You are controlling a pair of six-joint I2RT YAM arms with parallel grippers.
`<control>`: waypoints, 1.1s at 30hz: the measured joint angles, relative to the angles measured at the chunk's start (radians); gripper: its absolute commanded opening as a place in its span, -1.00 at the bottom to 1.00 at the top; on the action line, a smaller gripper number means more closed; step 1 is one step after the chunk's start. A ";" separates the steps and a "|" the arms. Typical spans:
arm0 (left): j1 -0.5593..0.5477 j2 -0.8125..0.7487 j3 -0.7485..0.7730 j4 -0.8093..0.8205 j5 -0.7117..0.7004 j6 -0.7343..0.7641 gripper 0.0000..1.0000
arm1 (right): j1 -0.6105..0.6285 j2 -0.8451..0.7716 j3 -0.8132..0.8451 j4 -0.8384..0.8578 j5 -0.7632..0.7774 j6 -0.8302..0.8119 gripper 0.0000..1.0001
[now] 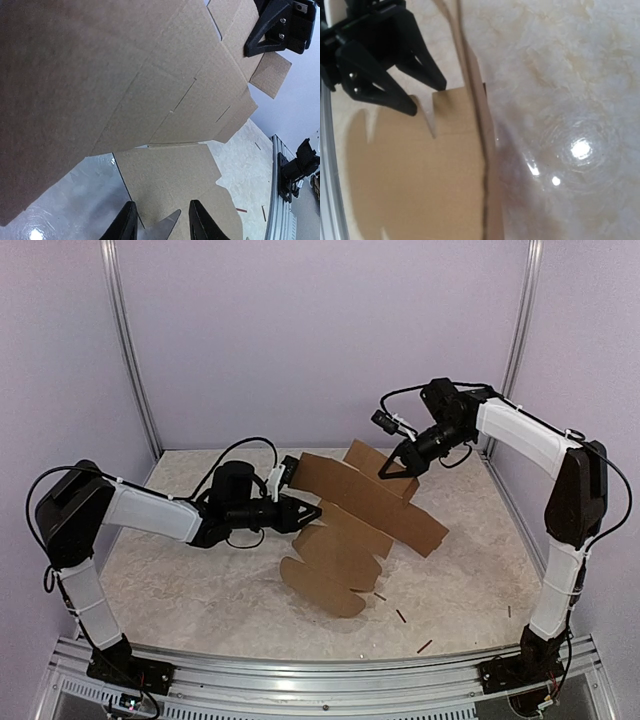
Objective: Fold the paper box
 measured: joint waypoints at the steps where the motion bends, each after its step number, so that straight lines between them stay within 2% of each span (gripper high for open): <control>1: -0.001 0.001 0.003 0.000 0.002 0.002 -0.37 | -0.002 0.000 -0.001 0.000 0.000 0.001 -1.00; 5: -0.004 0.001 0.010 0.000 0.009 0.009 -0.41 | -0.010 0.000 -0.007 0.000 -0.002 0.007 -1.00; 10: -0.011 0.014 0.039 -0.039 -0.013 0.007 0.06 | -0.016 0.000 -0.017 0.001 -0.013 0.016 -1.00; 12: -0.014 0.031 0.075 -0.087 -0.054 -0.010 0.13 | -0.018 0.000 -0.017 0.006 -0.021 0.020 -1.00; 16: -0.012 0.044 0.093 -0.137 -0.112 -0.042 0.13 | -0.018 0.000 -0.018 0.019 -0.034 0.022 -1.00; 18: -0.009 0.050 0.093 -0.149 -0.120 -0.053 0.12 | -0.018 -0.002 -0.018 0.021 -0.042 0.023 -1.00; 26: -0.004 0.062 0.081 -0.104 -0.067 -0.066 -0.27 | -0.018 -0.021 -0.024 0.023 -0.061 0.023 -1.00; 33: -0.005 0.062 0.045 -0.029 -0.018 -0.056 -0.51 | -0.018 -0.031 -0.035 0.021 -0.061 0.023 -1.00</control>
